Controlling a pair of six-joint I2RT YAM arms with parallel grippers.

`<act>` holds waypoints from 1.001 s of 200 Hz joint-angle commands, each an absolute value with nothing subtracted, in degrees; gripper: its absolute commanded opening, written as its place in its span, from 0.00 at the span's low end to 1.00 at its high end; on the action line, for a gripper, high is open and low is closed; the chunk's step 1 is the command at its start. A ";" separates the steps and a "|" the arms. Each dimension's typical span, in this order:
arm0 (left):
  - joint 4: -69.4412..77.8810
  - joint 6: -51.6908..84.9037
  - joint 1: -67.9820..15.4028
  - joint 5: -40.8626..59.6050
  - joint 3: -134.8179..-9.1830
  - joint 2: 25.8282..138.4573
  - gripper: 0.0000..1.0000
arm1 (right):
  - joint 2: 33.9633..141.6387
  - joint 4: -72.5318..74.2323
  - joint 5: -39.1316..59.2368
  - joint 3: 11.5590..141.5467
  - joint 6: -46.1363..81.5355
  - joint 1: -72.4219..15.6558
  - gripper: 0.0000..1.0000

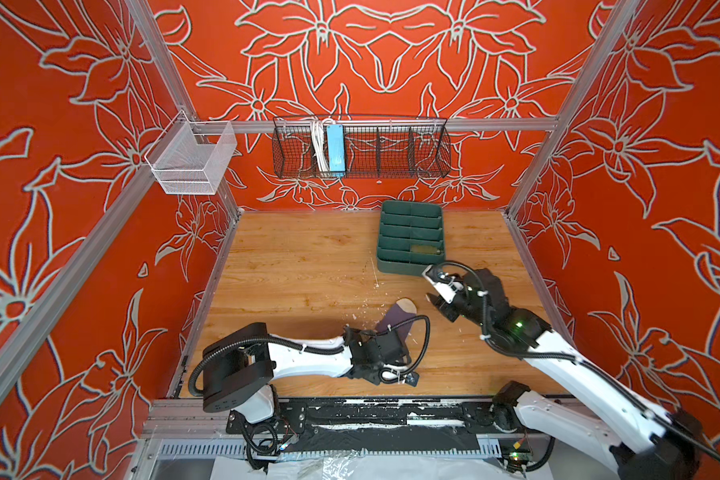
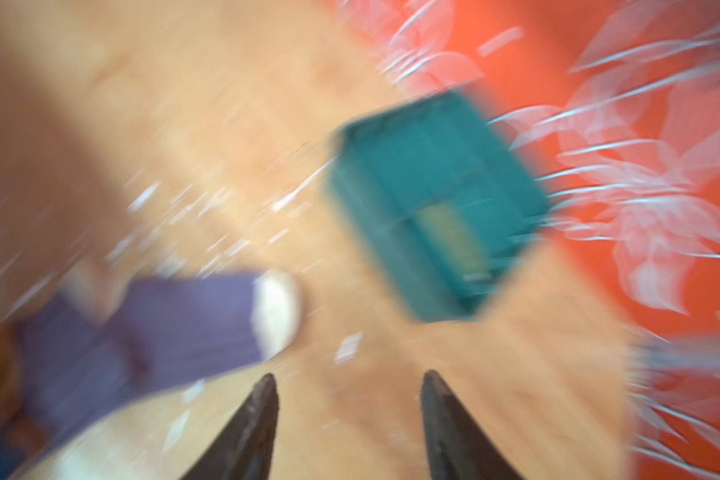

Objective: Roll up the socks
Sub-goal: 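Pinch the roll with the left gripper while the right releases, swings out and returns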

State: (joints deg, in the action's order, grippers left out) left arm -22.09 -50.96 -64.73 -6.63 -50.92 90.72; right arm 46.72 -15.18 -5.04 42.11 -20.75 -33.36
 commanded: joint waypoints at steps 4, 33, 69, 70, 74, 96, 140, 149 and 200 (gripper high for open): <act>-36.54 -49.61 -60.86 8.64 -58.95 95.81 0.00 | 36.94 -8.58 -6.54 39.18 -21.20 -33.43 0.62; -46.14 -47.84 -56.85 14.59 -68.50 105.36 0.00 | 32.92 -16.30 5.52 42.50 -23.83 -33.56 0.65; -52.47 -45.89 -55.05 20.18 -76.06 113.44 0.00 | 37.19 -34.44 19.45 48.64 -34.07 -34.77 0.64; -52.47 -45.84 -54.99 20.20 -76.13 113.59 0.00 | 37.23 -34.84 19.48 48.75 -34.35 -34.92 0.64; -52.69 -45.79 -54.87 20.30 -76.40 113.97 0.00 | 37.43 -36.09 19.28 48.85 -35.65 -35.54 0.64; -53.31 -45.79 -54.17 20.78 -77.74 115.61 0.00 | 36.70 -40.14 13.17 47.81 -41.96 -41.87 0.63; -55.42 -43.32 -52.00 24.20 -80.56 118.15 0.00 | 37.65 -41.27 -4.04 43.25 -48.11 -61.79 0.62; -55.95 -43.20 -51.62 25.16 -81.21 118.74 0.00 | 39.67 -41.40 -7.62 42.48 -47.86 -65.62 0.61; -57.07 -42.80 -50.58 25.95 -83.41 120.80 0.00 | 52.47 -34.88 -13.97 36.65 -41.48 -75.19 0.57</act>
